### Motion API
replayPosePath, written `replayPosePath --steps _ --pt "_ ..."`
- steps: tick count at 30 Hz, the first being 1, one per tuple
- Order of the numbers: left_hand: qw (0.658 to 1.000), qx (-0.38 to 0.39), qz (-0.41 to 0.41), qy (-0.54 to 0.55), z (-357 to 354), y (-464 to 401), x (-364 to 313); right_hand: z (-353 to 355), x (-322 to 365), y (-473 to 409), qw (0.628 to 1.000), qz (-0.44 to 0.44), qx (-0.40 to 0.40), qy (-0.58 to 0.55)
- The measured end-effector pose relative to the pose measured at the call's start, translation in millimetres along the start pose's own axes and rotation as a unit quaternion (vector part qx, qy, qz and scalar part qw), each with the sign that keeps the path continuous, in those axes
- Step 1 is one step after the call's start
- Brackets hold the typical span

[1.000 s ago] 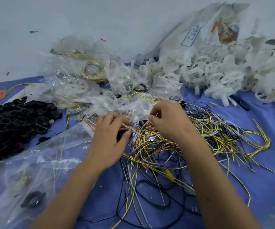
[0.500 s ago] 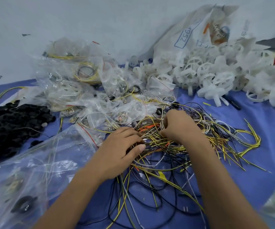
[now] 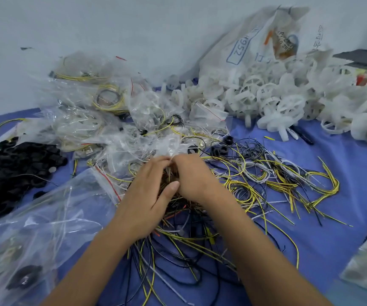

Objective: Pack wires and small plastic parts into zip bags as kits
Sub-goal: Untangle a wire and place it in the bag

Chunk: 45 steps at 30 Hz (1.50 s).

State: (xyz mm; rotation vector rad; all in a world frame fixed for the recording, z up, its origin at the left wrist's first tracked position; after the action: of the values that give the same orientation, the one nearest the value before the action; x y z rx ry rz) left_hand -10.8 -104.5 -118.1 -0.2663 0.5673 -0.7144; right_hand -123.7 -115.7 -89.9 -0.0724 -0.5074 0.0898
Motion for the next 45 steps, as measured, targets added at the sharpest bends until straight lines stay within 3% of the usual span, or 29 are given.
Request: replayPosePath --steps 5,8,13,15,18,23,31,36,41,45 --pt "0.999 0.028 0.000 -0.031 0 0 -5 54 -36 16 0.992 -0.030 -0.037 -0.116" --pt "0.997 0.024 -0.034 -0.067 4 -3 -21 85 -71 30 0.994 -0.081 -0.038 -0.066" --pt "0.994 0.008 -0.068 -0.080 9 -15 -51 121 -143 49 0.971 -0.208 -0.116 0.022" --pt "0.993 0.029 -0.077 -0.084 1 -24 -66 116 -160 52 0.965 -0.238 -0.096 0.045" --pt "0.980 0.085 -0.117 -0.133 -25 -39 -95 92 -167 48 0.968 -0.238 -0.044 0.073" --pt "0.957 0.187 -0.117 -0.189 -80 -48 -111 83 -172 41 0.966 -0.242 -0.064 0.062" --pt "0.956 0.155 -0.040 -0.246 -80 -52 -78 101 -162 54 0.968 -0.233 -0.098 0.002" --pt "0.957 0.139 -0.015 -0.254 -74 -60 -60 117 -143 59 0.975 -0.207 -0.049 -0.060" --pt "0.958 0.154 -0.024 -0.242 -70 -62 -60 141 -121 52 0.965 -0.162 -0.202 -0.034" --pt "0.983 0.126 -0.081 -0.102 -39 -53 -72 141 -95 47 0.938 -0.103 -0.326 -0.050"
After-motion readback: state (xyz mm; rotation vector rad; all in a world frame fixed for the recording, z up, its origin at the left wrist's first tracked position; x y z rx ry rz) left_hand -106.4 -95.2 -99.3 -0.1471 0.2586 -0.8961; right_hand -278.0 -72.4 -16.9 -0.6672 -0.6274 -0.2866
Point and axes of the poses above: each hand's wrist, its own y-axis away from the middle knuckle, its own z-axis out of the back of the hand, x = y × z, the point moved 7 cm from there along -y, towards the middle knuckle, and after that the axes turned 8 degrees about -y, right-handed, at the moved point
